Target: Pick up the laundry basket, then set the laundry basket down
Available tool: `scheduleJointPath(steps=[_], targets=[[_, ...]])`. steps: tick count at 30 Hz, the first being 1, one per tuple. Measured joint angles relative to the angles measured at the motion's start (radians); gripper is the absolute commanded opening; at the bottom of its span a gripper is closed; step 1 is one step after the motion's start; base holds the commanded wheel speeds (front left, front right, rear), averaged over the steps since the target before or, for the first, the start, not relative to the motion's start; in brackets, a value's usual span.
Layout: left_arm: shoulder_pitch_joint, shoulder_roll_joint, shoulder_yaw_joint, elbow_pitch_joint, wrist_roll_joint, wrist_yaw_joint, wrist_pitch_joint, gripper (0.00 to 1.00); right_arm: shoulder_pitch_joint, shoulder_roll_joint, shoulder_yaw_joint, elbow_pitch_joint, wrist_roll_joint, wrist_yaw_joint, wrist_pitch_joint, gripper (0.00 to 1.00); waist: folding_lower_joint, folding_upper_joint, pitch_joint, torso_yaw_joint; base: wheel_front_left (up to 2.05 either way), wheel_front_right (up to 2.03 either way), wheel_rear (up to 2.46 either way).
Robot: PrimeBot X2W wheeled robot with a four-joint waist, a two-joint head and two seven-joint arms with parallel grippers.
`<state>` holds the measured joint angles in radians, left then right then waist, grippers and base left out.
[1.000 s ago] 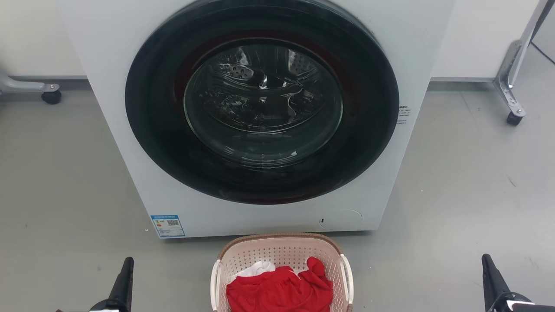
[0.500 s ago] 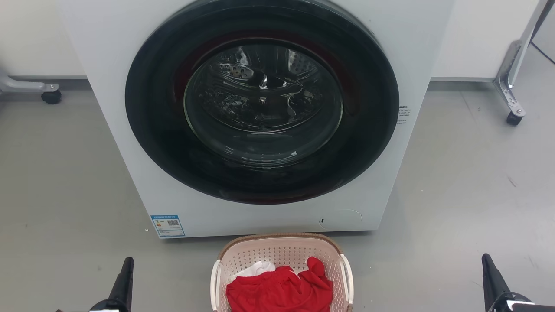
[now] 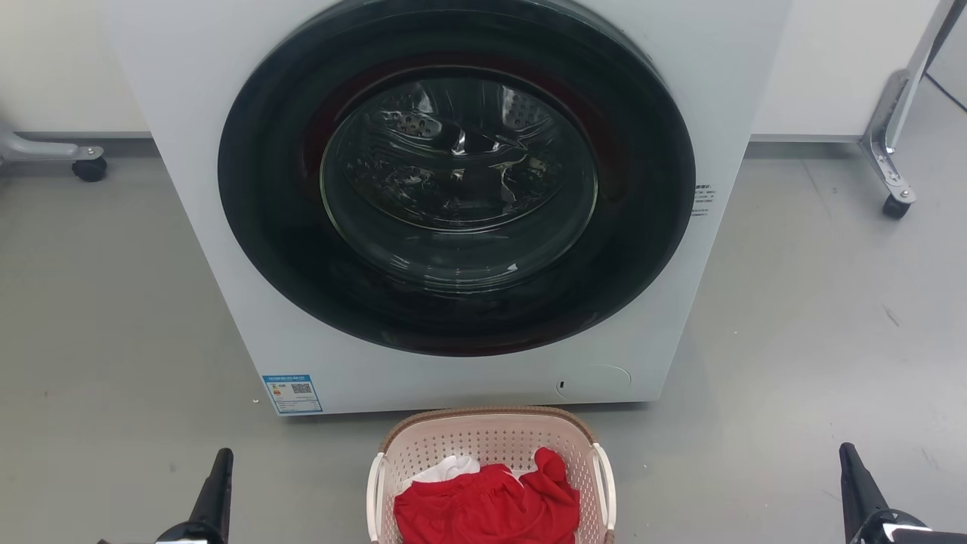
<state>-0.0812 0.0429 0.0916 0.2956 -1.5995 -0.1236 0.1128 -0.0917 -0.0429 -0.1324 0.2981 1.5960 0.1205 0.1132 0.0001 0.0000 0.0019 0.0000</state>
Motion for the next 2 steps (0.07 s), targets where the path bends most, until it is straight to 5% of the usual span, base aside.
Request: scheduleJointPath(steps=[2], targets=[[0.0, 0.0, 0.0, 0.0, 0.0, 0.0, 0.0, 0.0, 0.0, 0.0, 0.0, 0.0, 0.0, 0.0, 0.0, 0.0, 0.0, 0.0, 0.0, 0.0, 0.0, 0.0, 0.0]])
